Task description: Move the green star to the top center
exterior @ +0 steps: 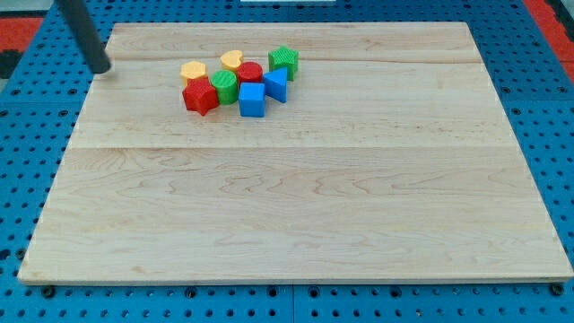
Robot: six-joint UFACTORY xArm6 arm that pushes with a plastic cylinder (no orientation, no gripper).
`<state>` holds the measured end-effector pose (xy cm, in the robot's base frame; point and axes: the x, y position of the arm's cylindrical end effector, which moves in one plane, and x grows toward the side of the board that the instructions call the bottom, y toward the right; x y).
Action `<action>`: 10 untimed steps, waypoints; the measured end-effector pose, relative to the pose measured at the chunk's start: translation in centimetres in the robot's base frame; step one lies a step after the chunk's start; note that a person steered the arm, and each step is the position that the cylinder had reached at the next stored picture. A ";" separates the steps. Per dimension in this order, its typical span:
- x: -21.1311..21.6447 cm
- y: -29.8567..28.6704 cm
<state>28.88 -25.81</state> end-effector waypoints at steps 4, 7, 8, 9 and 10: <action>1.8 22.1; -0.4 34.0; -3.5 37.3; -6.2 35.8; -7.3 31.2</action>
